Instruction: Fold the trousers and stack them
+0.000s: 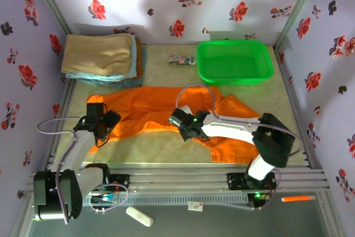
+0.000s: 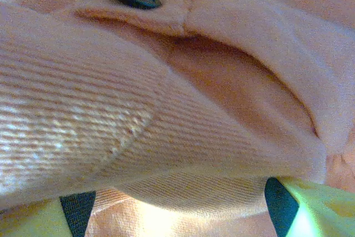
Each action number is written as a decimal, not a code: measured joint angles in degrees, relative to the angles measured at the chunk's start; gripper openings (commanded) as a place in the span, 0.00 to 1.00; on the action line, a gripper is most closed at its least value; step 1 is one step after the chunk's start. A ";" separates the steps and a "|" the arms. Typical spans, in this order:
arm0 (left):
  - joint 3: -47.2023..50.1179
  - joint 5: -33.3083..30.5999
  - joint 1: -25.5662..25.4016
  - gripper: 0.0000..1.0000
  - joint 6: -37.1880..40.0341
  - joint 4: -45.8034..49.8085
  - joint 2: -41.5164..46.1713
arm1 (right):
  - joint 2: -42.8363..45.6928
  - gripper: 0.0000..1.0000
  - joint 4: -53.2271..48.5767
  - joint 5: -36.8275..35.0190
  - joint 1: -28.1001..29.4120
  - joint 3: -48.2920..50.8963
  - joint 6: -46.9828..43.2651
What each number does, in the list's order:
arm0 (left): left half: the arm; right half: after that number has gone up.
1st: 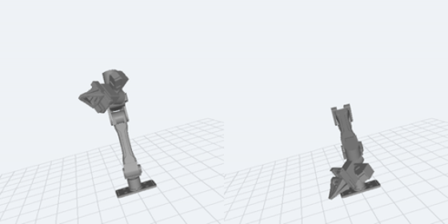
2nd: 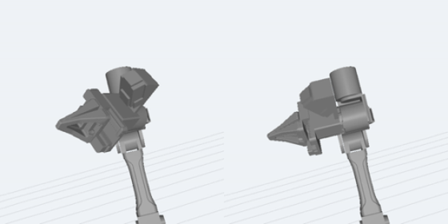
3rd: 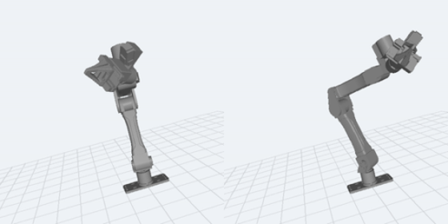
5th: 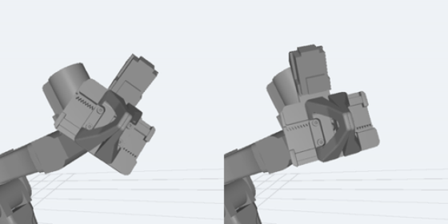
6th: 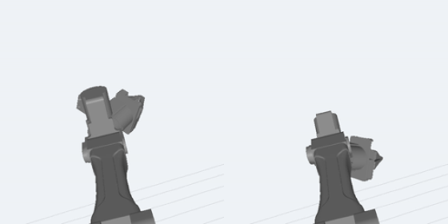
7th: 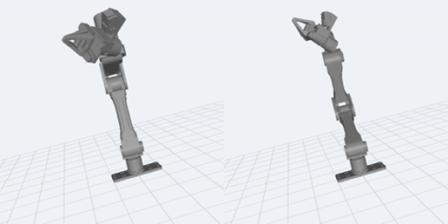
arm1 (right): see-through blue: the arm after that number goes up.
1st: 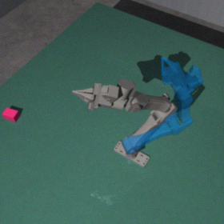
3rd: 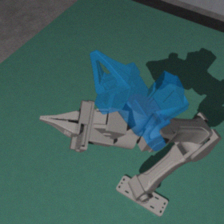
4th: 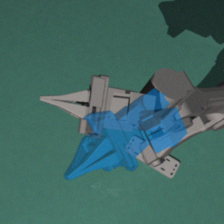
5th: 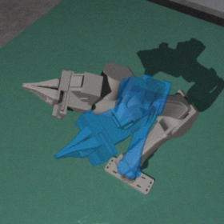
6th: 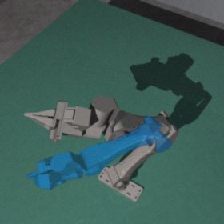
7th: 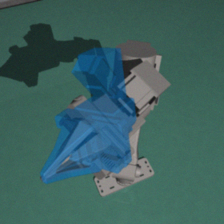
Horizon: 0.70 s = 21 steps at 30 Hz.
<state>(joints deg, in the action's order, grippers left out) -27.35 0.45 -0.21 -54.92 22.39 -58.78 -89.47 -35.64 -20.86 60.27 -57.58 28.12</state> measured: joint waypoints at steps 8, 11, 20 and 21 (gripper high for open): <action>-2.25 2.49 5.42 0.81 0.98 -4.39 -9.35 | 18.27 0.00 -6.19 -1.79 -0.04 5.11 3.76; -5.79 4.94 7.37 0.80 1.51 -5.16 -14.45 | 20.55 0.00 -8.02 -0.13 -0.04 6.69 5.18; -12.59 7.52 16.68 0.81 2.80 -0.79 -12.61 | 20.39 0.11 -8.76 9.90 4.59 13.35 7.82; -12.63 7.52 17.31 0.81 2.93 0.15 -11.06 | 20.00 0.24 -8.48 11.50 5.44 14.03 8.09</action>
<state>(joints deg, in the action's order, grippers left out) -39.99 7.97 17.10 -51.99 22.55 -69.84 -69.47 -44.12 -9.37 65.71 -43.55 36.21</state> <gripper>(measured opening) 0.807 0.065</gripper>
